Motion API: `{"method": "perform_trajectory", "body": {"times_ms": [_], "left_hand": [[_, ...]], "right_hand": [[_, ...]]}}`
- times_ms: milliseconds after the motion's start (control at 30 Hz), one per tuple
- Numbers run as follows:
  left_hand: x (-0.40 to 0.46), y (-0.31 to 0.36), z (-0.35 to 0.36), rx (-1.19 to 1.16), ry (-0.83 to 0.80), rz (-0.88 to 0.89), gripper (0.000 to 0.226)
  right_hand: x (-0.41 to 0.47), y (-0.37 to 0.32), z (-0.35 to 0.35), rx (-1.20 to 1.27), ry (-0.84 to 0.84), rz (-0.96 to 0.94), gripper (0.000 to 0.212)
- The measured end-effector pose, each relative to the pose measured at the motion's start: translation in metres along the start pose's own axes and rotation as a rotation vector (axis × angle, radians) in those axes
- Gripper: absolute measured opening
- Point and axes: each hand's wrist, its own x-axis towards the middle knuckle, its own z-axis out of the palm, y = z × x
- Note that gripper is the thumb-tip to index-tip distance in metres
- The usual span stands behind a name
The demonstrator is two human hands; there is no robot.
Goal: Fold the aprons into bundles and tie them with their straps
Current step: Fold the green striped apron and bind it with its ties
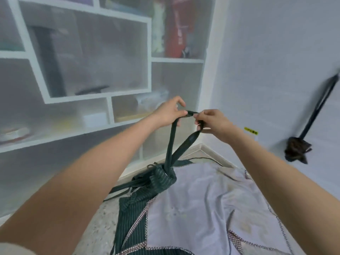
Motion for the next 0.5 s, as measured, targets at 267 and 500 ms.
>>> {"method": "perform_trajectory", "body": {"times_ms": [267,500], "left_hand": [[0.080,0.085,0.055,-0.416,-0.186,-0.011,0.019],[0.138,0.187,0.137,-0.830,-0.471,0.037,0.023]], "right_hand": [[-0.002,-0.004,-0.122,0.210,0.098,-0.055,0.015],[-0.022,-0.009,-0.259,0.501,0.110,-0.034,0.012]]}}
